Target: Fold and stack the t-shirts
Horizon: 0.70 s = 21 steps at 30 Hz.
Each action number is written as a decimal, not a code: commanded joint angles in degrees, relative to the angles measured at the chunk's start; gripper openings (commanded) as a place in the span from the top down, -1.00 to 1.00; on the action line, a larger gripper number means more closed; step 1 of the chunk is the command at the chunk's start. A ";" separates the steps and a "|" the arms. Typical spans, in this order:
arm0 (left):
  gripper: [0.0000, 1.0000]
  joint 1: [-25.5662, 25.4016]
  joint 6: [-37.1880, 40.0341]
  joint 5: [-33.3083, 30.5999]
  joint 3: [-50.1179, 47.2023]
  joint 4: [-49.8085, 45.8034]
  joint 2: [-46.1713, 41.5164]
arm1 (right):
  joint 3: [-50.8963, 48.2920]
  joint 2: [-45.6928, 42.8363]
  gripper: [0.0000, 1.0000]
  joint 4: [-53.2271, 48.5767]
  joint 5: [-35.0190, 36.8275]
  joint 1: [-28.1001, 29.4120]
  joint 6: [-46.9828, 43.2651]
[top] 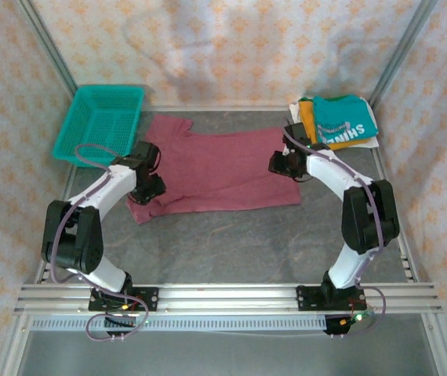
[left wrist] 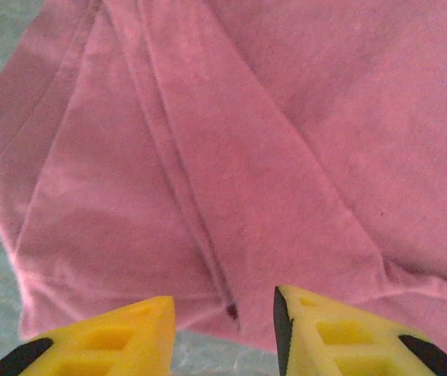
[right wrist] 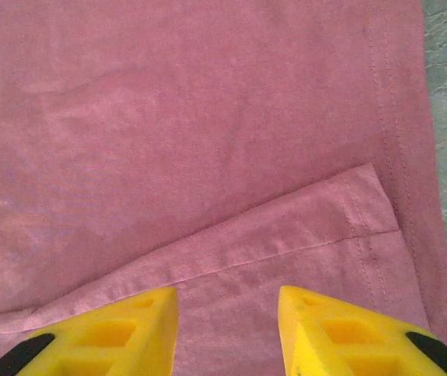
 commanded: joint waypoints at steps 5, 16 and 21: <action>0.30 -1.35 -1.67 0.00 -0.85 5.05 4.62 | 2.43 0.56 0.21 2.37 -1.62 -0.01 -0.01; 1.00 -1.76 -1.51 -2.76 -1.77 7.31 6.24 | 3.32 1.18 0.21 1.88 -2.89 0.05 0.56; 1.00 -2.95 0.04 -6.02 2.63 5.33 6.51 | 2.55 0.43 0.21 2.53 -2.82 0.02 1.10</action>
